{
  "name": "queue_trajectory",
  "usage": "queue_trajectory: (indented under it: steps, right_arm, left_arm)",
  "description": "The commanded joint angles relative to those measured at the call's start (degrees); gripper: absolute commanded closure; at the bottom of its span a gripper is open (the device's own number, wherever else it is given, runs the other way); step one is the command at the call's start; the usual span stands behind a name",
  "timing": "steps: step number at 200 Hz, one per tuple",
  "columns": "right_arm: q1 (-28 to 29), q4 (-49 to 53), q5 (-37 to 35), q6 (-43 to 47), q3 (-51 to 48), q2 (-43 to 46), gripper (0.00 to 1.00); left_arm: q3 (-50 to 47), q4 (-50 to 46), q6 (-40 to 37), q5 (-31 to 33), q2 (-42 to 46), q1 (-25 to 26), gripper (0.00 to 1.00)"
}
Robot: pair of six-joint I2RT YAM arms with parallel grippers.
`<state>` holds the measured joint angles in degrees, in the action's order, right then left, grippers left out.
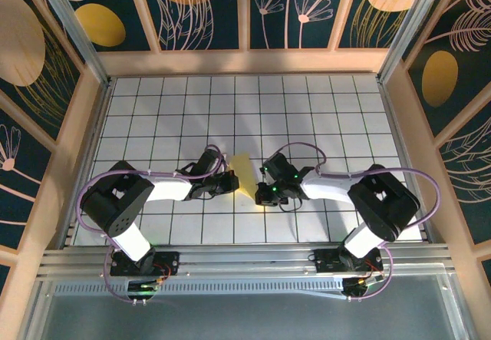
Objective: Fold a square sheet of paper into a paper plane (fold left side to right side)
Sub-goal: Third fold the triangle at the center of the table, then fourth fold the wing at the center of the table.
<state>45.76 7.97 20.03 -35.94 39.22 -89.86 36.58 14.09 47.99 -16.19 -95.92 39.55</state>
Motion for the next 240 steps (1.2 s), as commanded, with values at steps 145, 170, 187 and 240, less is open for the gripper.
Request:
queue_trajectory:
  steps: [145,170,187,240]
  right_arm:
    - [-10.38,-10.77,4.69,21.86,2.35,3.64,0.53]
    - [-10.31,-13.86,6.8,21.46,3.17,-0.77,0.53]
    - [-10.23,-16.41,8.09,20.51,3.15,-2.74,0.53]
    - [-9.74,-20.69,10.45,18.82,2.61,-5.51,0.59]
  left_arm:
    - [-3.54,-5.73,3.19,5.51,19.99,-3.8,0.52]
    - [-9.57,-3.25,7.52,6.69,25.68,-5.83,0.45]
    - [-12.93,-2.28,10.17,8.4,29.02,-6.15,0.42]
    - [-18.11,-2.08,14.04,11.7,34.31,-6.33,0.35]
